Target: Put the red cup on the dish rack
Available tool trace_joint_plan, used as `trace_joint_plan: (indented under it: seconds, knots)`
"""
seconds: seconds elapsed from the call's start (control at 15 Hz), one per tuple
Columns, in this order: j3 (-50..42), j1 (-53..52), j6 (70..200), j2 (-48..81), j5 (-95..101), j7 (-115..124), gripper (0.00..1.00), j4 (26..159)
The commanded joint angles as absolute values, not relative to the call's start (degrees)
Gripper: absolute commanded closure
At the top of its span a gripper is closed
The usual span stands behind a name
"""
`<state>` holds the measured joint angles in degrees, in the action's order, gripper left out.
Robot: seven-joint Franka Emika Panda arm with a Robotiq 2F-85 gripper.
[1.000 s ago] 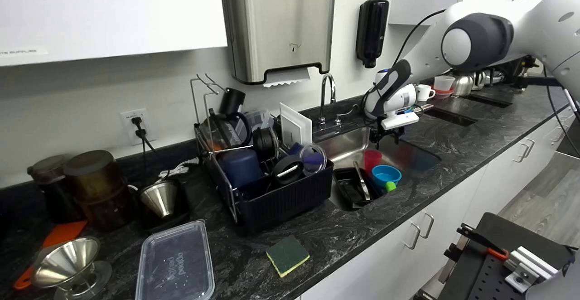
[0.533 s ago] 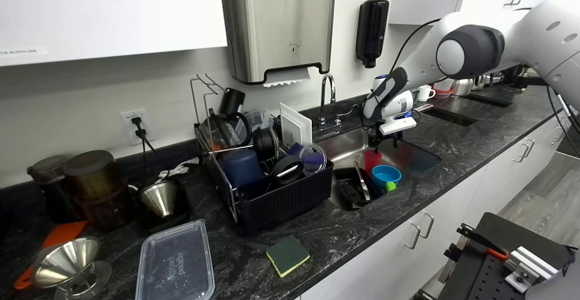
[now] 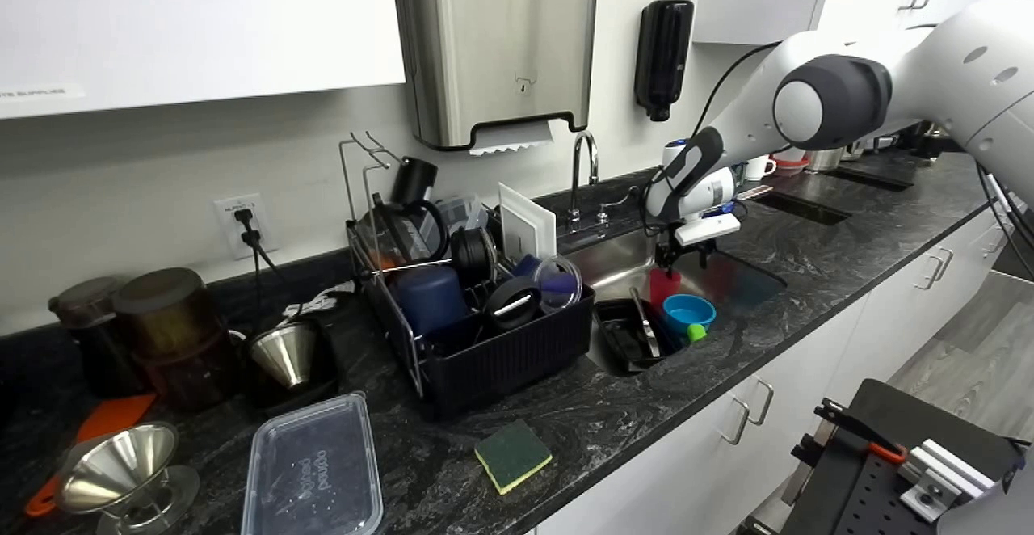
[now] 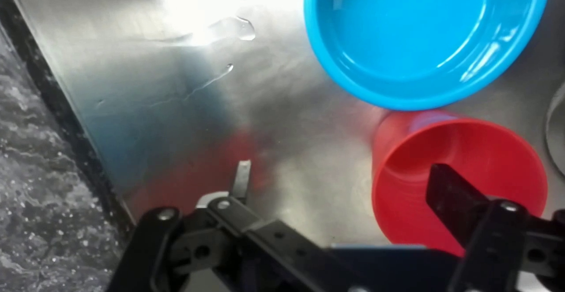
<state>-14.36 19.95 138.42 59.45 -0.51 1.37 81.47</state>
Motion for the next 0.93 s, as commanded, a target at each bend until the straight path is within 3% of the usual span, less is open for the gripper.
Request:
trace_joint_plan:
  seconds: [0.0,0.87]
  knots:
    - [-13.87,20.6,137.34,61.05,-0.32,1.6,0.0,79.22]
    - [-13.73,20.81,137.28,62.98,-0.34,1.26,0.0,77.54]
